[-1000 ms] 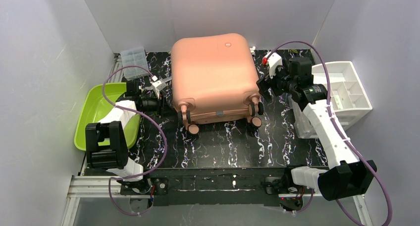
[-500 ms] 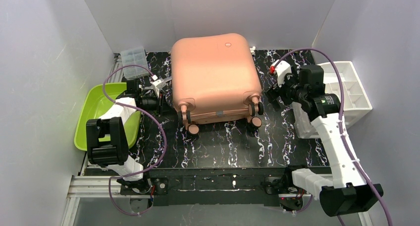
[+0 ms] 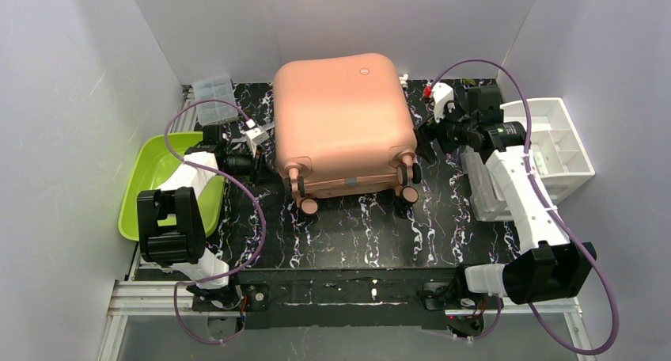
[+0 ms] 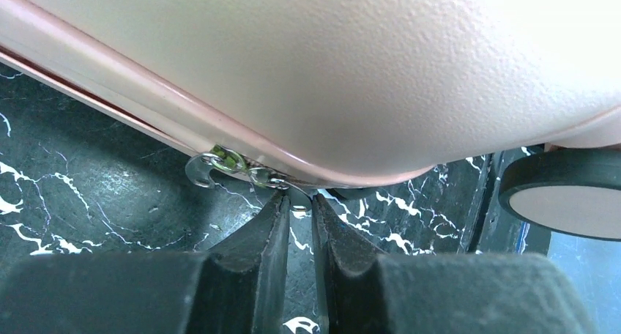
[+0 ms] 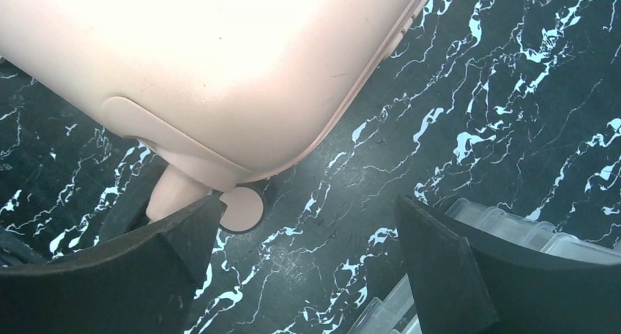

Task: Open, take out, and arrange the luggage
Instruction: Grab the zipper of the luggage.

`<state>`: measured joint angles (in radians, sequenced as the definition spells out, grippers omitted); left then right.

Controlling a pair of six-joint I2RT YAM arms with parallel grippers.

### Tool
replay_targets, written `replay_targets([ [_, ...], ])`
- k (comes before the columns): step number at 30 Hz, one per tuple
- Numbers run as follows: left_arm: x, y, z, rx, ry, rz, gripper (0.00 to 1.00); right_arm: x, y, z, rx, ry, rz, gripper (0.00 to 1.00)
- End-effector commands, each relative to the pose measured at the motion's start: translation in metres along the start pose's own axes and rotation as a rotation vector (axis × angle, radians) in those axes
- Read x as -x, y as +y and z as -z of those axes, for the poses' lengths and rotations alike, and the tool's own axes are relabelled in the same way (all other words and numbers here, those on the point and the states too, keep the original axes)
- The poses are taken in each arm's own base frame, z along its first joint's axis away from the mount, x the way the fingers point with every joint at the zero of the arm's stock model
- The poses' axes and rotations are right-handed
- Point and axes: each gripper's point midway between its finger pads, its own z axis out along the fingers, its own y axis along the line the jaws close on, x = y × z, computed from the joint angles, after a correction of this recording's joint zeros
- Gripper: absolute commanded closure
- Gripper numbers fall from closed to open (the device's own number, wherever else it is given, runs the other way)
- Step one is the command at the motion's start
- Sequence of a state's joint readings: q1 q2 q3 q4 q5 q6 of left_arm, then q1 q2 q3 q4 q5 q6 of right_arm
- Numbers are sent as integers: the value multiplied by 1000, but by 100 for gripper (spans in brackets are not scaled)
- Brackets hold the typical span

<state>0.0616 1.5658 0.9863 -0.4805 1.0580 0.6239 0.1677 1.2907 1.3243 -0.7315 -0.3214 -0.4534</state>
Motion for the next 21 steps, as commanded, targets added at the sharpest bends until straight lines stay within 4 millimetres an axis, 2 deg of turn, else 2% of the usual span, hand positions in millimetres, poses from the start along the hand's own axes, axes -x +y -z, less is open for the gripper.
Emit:
replay_targets([
  [1, 5, -11, 5, -26, 2, -85, 100, 32, 0, 11, 15, -93, 0, 1],
  [10, -10, -12, 9, -4, 56, -136, 100, 44, 8, -1, 109, -106, -26, 2],
  [14, -13, -18, 16, 5, 86, -183, 100, 52, 6, -8, 137, -106, -33, 2],
  [21, -26, -23, 19, -15, 132, -241, 100, 54, 7, -36, 197, -90, -77, 2],
])
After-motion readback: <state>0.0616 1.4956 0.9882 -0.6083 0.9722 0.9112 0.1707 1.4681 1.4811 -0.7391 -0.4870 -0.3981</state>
